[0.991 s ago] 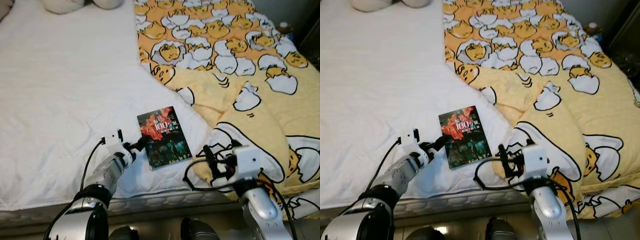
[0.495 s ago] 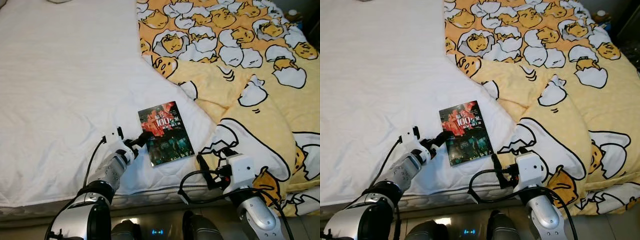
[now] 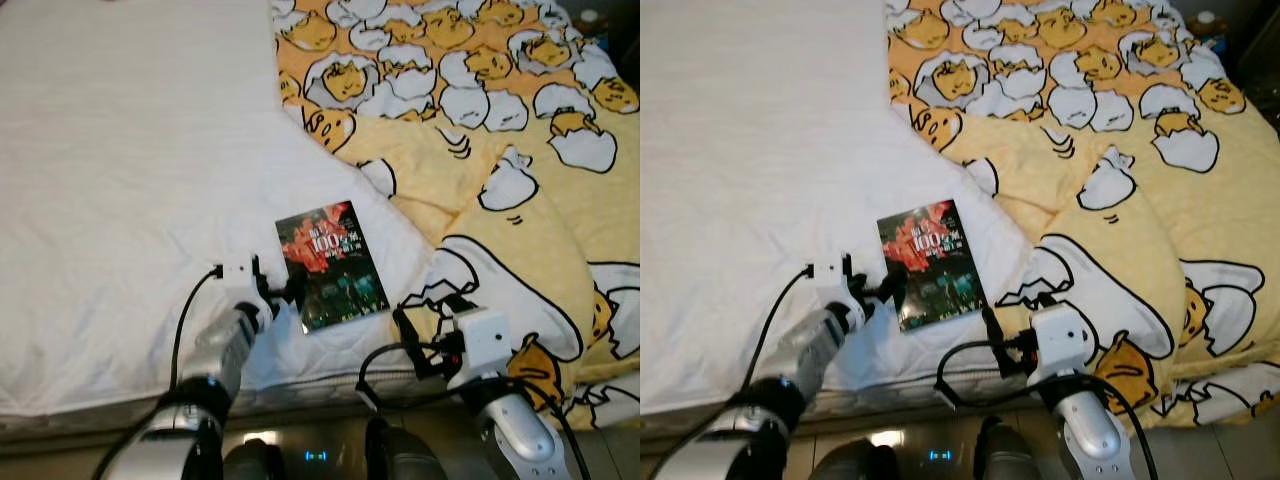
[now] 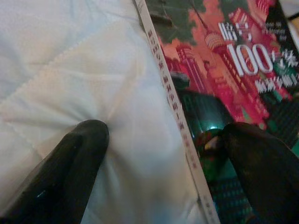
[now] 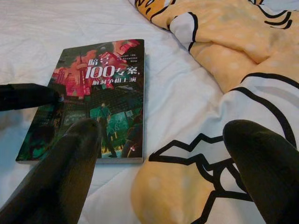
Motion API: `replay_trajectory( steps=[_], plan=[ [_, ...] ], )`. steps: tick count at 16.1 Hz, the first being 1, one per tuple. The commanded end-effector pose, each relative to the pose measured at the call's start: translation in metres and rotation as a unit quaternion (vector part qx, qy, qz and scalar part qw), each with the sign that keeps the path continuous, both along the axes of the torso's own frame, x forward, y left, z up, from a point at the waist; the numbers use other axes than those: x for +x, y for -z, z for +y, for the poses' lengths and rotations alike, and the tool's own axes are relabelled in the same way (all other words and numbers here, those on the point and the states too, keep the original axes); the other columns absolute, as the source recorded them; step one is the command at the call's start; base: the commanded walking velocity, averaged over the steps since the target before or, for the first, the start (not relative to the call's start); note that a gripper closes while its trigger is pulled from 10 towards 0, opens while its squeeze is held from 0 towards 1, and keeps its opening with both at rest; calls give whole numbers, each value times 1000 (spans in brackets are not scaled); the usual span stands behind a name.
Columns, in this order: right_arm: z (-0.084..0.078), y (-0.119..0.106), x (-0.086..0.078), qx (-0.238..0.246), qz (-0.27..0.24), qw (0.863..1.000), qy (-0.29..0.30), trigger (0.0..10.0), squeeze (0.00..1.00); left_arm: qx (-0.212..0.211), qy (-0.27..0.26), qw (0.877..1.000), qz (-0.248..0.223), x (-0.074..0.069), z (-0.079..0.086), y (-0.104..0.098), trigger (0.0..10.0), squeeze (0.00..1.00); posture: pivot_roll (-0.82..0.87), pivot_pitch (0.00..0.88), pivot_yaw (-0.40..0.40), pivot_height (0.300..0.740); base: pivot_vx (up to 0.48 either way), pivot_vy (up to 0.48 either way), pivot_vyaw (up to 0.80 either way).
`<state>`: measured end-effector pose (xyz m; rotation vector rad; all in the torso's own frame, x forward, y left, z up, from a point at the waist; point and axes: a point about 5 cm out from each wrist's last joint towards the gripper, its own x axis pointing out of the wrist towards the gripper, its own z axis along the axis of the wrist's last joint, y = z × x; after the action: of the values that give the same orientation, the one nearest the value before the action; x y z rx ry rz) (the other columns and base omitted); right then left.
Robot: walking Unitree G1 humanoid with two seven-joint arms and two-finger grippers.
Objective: Clean up the room
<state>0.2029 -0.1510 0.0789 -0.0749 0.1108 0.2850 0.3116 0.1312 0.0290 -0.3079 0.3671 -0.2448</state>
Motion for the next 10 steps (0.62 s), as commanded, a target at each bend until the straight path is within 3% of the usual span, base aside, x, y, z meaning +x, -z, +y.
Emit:
replay_trajectory(
  steps=[1, 5, 8, 10],
  plan=[
    [-1, 1, -1, -3, 1, 1000, -1, 10000, 0, 18, -1, 1000, -8, -4, 1, -1, 10000, 0, -157, 189, 29, 727, 0, 0, 0],
    [-1, 5, -2, -14, 2, 1000, -15, 10000, 0, -20, -35, 999, -16, 5, 5, -8, 10000, 0, -165, 167, 19, 727, 0, 0, 0],
    [-4, 3, 1, -17, -3, 1000, -10, 10000, 0, -1, -44, 996, -79, 10, 10, -33, 10000, 0, -165, 158, 23, 727, 0, 0, 0],
    [-3, 5, 0, -16, -2, 1000, -10, 10000, 0, -21, -42, 997, -68, 7, 5, -29, 10000, 0, -161, 162, 24, 727, 0, 0, 0]
  ],
)
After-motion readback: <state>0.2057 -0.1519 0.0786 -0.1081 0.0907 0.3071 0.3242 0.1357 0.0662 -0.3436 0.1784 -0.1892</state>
